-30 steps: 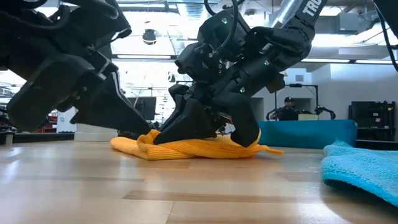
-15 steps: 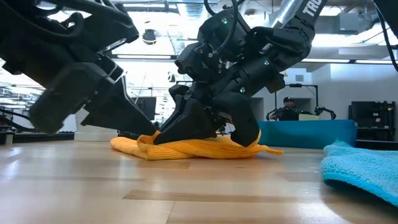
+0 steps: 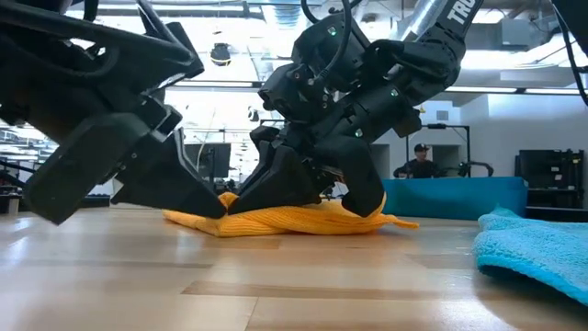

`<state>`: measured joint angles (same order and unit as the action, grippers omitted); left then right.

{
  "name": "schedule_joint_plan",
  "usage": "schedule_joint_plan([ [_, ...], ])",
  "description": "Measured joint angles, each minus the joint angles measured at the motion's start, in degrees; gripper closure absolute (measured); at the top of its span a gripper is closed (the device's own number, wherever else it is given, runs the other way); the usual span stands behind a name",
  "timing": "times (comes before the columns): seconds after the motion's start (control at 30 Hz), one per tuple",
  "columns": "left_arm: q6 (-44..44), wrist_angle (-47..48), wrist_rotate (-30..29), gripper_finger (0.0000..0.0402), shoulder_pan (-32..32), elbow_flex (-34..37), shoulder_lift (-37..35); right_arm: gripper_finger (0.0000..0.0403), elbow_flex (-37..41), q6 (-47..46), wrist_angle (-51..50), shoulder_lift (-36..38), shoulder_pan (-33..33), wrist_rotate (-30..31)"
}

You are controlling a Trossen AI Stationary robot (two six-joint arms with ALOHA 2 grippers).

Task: Fold microfiber towels
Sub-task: Fold the orange microfiber cloth

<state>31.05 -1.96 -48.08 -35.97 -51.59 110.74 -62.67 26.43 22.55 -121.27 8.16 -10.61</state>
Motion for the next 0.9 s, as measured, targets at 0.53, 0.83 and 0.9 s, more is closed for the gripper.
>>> schedule_joint_plan([
  [0.53, 1.58, 1.33, -0.18, 0.0401, 0.64, 0.2, 1.16, 0.0323, 0.0, 0.38, 0.17, 0.02, 0.5, 0.04],
  [0.83, 2.99, -2.66, 0.31, 0.0402, 1.22, -0.26, 4.33, 0.0274, -0.06, 0.14, 0.15, 0.33, 0.44, 0.22],
  [0.9, 4.22, -1.83, 0.64, 0.0402, 0.85, -0.26, 4.33, 0.0263, -0.07, 0.54, -2.4, 1.75, 0.44, 0.95],
])
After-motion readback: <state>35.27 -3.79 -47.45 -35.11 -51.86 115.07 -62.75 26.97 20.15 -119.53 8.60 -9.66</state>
